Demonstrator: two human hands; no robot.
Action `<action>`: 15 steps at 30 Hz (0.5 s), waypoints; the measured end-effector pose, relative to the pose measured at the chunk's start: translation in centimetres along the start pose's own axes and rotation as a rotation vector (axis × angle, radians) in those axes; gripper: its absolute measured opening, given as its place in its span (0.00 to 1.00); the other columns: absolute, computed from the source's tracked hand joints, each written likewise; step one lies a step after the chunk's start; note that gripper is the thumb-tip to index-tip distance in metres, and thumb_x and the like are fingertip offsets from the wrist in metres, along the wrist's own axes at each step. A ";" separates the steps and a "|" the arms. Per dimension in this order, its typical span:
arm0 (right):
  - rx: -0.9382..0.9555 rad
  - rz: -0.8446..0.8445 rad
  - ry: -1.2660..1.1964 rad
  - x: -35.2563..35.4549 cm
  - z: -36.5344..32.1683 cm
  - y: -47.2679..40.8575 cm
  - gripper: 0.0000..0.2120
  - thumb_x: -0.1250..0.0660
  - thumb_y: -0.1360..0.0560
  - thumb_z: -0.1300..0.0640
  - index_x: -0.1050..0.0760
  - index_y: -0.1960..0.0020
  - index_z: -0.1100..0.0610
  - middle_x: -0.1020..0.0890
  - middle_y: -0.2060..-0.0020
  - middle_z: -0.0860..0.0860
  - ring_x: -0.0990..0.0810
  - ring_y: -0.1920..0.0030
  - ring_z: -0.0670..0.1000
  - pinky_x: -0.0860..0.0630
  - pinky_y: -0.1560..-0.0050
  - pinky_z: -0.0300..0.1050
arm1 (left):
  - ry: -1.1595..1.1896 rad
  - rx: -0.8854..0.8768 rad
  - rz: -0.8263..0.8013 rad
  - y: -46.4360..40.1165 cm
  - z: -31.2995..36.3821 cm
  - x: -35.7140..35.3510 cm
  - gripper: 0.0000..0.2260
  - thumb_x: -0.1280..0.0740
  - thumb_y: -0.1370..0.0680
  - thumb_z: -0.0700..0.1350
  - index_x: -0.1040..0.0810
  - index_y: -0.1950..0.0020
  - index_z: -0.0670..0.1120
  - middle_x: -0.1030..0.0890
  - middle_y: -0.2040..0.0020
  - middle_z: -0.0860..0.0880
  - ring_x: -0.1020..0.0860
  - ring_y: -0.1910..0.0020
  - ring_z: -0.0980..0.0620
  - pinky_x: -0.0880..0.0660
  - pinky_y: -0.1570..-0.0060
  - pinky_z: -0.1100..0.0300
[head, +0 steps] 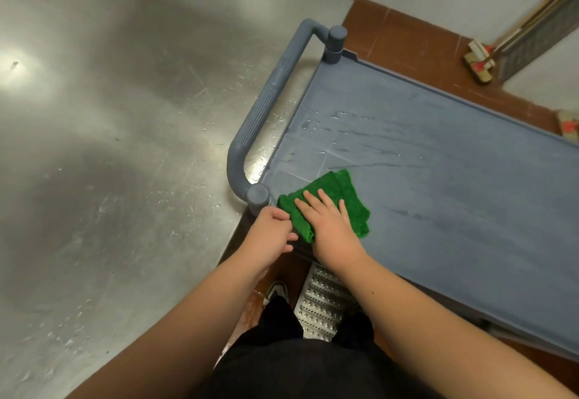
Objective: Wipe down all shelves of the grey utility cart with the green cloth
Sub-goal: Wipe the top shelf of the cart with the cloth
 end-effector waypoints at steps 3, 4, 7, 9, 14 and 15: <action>-0.050 0.022 0.011 0.4 2.3 1.2 0.42 0.35 0.28 0.69 0.47 0.20 0.48 0.48 0.20 0.47 0.57 0.20 0.53 0.57 0.23 0.62 | 0.010 -0.037 -0.039 0.1 0.3 -1.9 0.07 0.38 0.21 0.40 0.28 0.43 0.46 0.21 0.48 0.44 0.18 0.52 0.50 0.20 0.55 0.55; -0.067 0.035 0.017 0.5 3.1 1.6 0.43 0.35 0.29 0.70 0.47 0.20 0.49 0.48 0.20 0.47 0.57 0.20 0.53 0.56 0.23 0.62 | 0.018 -0.056 -0.038 0.1 0.5 -2.5 0.07 0.38 0.21 0.39 0.29 0.44 0.46 0.21 0.49 0.44 0.19 0.54 0.50 0.20 0.56 0.56; -0.117 0.084 0.019 1.0 6.0 2.9 0.43 0.35 0.30 0.71 0.47 0.20 0.50 0.48 0.20 0.47 0.57 0.20 0.53 0.56 0.23 0.61 | 0.018 -0.098 -0.023 0.1 1.2 -4.2 0.06 0.39 0.21 0.37 0.29 0.46 0.46 0.22 0.52 0.45 0.21 0.58 0.52 0.23 0.61 0.60; -0.139 0.106 0.026 1.4 8.1 4.0 0.43 0.35 0.30 0.71 0.46 0.20 0.51 0.48 0.20 0.48 0.57 0.20 0.54 0.56 0.23 0.59 | 0.015 -0.120 -0.018 0.1 1.9 -5.5 0.08 0.41 0.21 0.34 0.30 0.44 0.44 0.23 0.51 0.45 0.21 0.60 0.52 0.23 0.65 0.64; -0.209 0.159 0.034 2.9 14.2 7.4 0.43 0.32 0.32 0.70 0.44 0.21 0.55 0.45 0.20 0.51 0.55 0.20 0.56 0.56 0.23 0.57 | -0.002 -0.183 0.009 0.2 3.5 -9.3 0.13 0.47 0.22 0.30 0.32 0.41 0.41 0.23 0.52 0.45 0.22 0.63 0.51 0.24 0.70 0.65; -0.224 0.170 0.030 3.1 15.5 8.2 0.42 0.33 0.32 0.71 0.43 0.21 0.56 0.45 0.21 0.51 0.54 0.21 0.56 0.56 0.23 0.57 | -0.008 -0.194 0.020 0.3 3.7 -10.3 0.13 0.47 0.22 0.30 0.32 0.41 0.41 0.23 0.52 0.46 0.22 0.63 0.52 0.24 0.68 0.63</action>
Point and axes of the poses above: each hand's wrist, its own y-axis away from the middle knuckle, its own x-axis out of the back of the hand, z = x × y, the point moved 8 cm from there along -y, towards the middle knuckle
